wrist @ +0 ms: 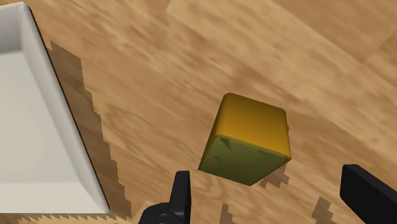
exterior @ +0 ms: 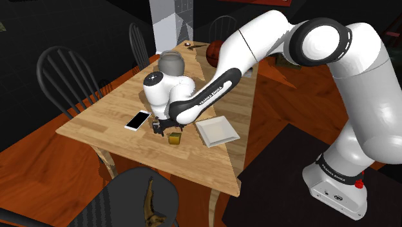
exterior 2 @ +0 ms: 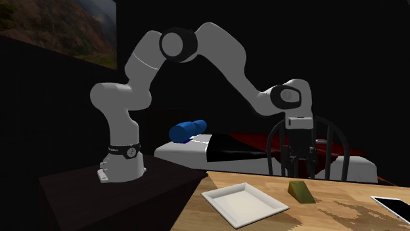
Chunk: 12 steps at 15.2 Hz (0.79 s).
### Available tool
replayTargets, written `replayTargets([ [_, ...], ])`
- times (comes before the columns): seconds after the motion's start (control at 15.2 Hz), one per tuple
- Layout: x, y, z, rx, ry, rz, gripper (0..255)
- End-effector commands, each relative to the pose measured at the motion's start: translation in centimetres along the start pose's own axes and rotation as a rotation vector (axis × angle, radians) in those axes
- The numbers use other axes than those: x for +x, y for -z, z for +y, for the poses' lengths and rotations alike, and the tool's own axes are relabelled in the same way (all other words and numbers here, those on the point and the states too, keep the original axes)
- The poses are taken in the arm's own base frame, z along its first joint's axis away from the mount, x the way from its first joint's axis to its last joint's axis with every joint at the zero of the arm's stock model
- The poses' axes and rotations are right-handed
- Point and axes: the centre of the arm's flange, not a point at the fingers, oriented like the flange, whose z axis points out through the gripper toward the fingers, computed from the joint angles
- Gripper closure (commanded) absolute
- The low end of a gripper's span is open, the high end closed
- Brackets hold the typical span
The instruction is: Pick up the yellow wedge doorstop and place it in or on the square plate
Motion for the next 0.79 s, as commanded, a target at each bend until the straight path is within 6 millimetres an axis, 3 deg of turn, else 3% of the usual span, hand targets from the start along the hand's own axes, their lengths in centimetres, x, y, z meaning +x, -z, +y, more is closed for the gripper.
replayTargets([
  [0.0,0.06,-1.03,0.05,0.000,0.000,0.000,0],
  [0.07,0.06,-1.86,0.05,0.000,0.000,0.000,0],
  [0.59,0.06,-1.86,0.05,0.000,0.000,0.000,0],
  [0.66,0.06,-1.86,0.05,0.000,0.000,0.000,255],
  [0.73,0.06,-1.86,0.05,0.000,0.000,0.000,255],
])
